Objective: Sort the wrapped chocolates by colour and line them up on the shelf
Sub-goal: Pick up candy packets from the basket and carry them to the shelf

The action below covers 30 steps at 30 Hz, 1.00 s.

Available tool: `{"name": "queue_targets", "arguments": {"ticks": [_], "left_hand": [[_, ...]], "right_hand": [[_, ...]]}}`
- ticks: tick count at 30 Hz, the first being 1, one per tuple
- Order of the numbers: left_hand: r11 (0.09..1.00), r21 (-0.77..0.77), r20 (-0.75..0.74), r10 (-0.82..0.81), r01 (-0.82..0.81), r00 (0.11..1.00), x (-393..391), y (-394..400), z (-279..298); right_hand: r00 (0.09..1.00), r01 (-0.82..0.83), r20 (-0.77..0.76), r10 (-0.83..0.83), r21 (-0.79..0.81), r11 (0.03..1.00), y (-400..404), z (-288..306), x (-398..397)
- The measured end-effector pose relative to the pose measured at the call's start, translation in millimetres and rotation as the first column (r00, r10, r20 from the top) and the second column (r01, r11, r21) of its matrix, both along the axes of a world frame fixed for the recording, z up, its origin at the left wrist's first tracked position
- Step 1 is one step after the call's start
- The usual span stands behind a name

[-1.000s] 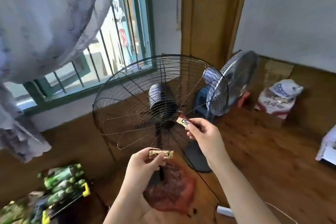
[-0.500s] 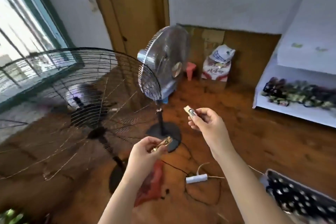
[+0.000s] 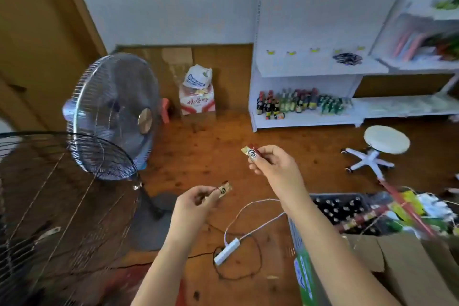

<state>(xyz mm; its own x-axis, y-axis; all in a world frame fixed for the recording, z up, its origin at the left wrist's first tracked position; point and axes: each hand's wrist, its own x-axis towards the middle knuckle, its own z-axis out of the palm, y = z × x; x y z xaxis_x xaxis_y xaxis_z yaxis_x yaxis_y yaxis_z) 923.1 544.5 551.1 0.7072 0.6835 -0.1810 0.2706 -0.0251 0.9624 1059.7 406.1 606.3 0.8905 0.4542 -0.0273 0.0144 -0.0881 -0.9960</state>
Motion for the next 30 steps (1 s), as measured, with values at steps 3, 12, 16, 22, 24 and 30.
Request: {"name": "queue_targets", "arguments": {"ticks": [3, 12, 16, 22, 24, 30], "left_hand": [[0.996, 0.051, 0.017, -0.075, 0.074, 0.997, 13.4, 13.0, -0.2], [0.986, 0.023, 0.006, -0.165, 0.165, 0.986, 88.2, 46.3, -10.5], [0.988, 0.006, -0.013, -0.154, 0.154, 0.988, 144.1, 68.3, -9.7], [0.993, 0.018, -0.005, -0.120, 0.120, 0.993, 221.3, 107.3, 7.1], [0.995, 0.016, -0.010, -0.095, 0.095, 0.995, 239.8, 121.3, 8.7], [0.997, -0.062, -0.005, -0.038, 0.037, 0.999, 286.0, 158.8, 7.5]], "right_hand": [[0.997, 0.071, 0.024, -0.070, -0.015, 0.997, -0.4, 1.8, 2.1], [0.967, 0.246, 0.089, -0.238, -0.105, 0.963, 17.4, -6.8, 61.0], [0.958, 0.271, 0.129, -0.256, -0.120, 0.955, 41.2, -11.4, 117.1], [0.980, 0.200, 0.022, -0.199, -0.090, 0.976, 88.5, -12.4, 197.1], [0.983, 0.182, -0.009, -0.183, -0.071, 0.981, 105.7, -11.5, 218.3], [0.987, 0.153, -0.030, -0.156, -0.069, 0.986, 144.9, -14.4, 264.8]]}}
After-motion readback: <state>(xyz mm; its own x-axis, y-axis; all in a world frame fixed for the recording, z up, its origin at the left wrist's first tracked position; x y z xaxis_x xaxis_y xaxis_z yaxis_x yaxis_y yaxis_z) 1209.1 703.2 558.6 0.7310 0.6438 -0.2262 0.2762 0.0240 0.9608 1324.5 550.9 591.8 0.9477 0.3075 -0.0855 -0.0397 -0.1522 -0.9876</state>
